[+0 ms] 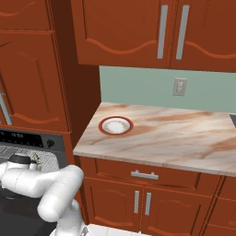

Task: Take the fish from the oven and place it on the plate on the counter.

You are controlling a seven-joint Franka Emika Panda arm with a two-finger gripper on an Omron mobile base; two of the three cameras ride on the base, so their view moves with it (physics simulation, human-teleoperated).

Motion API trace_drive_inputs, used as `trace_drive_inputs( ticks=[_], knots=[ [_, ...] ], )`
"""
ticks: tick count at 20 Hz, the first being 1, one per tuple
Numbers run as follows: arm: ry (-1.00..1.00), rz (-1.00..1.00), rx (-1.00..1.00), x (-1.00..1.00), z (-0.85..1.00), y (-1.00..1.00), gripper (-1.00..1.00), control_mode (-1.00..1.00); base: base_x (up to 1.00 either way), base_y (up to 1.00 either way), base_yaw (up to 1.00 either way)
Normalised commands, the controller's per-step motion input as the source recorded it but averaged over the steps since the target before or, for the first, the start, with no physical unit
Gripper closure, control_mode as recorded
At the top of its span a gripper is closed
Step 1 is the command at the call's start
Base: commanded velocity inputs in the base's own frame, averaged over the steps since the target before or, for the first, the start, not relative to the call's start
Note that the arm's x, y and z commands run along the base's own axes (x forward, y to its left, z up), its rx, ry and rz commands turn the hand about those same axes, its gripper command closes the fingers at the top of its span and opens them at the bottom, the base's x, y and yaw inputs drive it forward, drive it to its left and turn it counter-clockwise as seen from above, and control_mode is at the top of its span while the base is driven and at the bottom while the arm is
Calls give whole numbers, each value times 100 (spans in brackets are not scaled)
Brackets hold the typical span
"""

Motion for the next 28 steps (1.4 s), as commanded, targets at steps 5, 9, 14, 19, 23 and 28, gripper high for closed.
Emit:
trace_drive_inputs(
  ticks=[5, 9, 14, 19, 23, 28],
  knots=[
    [-3, 0, 0, 0, -96, 14, -100, -100, 0, 0, 0],
    [-3, 0, -1, 0, -99, 10, -100, -100, 0, 0, 0],
    [0, 0, -2, 0, -93, 11, -100, -100, 0, 0, 0],
    [0, 0, -1, -1, -100, 8, -100, -100, 0, 0, 0],
    [0, 0, -3, -24, -100, 5, -100, -100, 0, 0, 0],
    [0, 0, -4, -36, -100, 3, -100, -100, 0, 0, 0]
  ],
)
